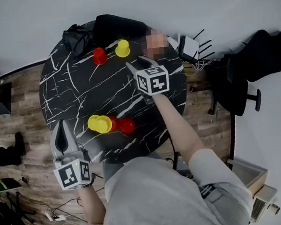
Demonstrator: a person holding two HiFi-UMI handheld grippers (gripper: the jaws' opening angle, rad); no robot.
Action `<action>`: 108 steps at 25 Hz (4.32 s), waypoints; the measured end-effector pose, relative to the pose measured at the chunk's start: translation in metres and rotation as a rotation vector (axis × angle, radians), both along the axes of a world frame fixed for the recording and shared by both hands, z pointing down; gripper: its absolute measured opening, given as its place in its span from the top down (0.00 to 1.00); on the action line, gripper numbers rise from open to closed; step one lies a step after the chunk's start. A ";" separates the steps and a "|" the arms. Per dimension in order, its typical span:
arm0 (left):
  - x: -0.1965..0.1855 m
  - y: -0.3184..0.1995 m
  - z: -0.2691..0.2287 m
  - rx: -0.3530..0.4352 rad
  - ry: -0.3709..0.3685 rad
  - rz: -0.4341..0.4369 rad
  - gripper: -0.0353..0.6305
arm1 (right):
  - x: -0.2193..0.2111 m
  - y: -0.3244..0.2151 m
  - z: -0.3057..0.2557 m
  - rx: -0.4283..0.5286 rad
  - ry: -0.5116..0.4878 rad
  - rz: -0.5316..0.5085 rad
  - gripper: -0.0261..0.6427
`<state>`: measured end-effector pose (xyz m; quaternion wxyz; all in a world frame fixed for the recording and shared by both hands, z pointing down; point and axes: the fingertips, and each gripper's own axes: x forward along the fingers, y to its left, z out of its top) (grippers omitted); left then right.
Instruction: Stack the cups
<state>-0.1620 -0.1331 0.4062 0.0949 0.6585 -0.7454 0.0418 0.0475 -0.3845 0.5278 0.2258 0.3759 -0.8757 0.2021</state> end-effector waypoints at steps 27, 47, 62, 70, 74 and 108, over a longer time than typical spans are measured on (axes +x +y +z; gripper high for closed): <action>-0.042 0.040 0.025 -0.104 0.002 -0.224 0.94 | -0.039 -0.094 0.081 -0.009 0.158 0.038 0.65; -0.026 0.019 0.006 -0.029 -0.009 -0.072 0.94 | -0.017 0.005 0.011 0.032 -0.028 0.016 0.67; -0.016 0.016 -0.015 0.031 0.006 0.161 0.94 | 0.023 0.105 -0.051 0.069 -0.164 0.197 0.67; -0.005 0.024 -0.021 0.059 0.019 0.277 0.94 | 0.036 0.160 -0.067 0.104 -0.164 0.267 0.67; 0.001 0.029 -0.024 0.072 0.022 0.330 0.94 | 0.039 0.187 -0.069 0.118 -0.148 0.284 0.67; -0.031 0.099 -0.024 0.080 0.005 0.362 0.94 | -0.009 0.274 0.002 0.018 0.150 0.200 0.66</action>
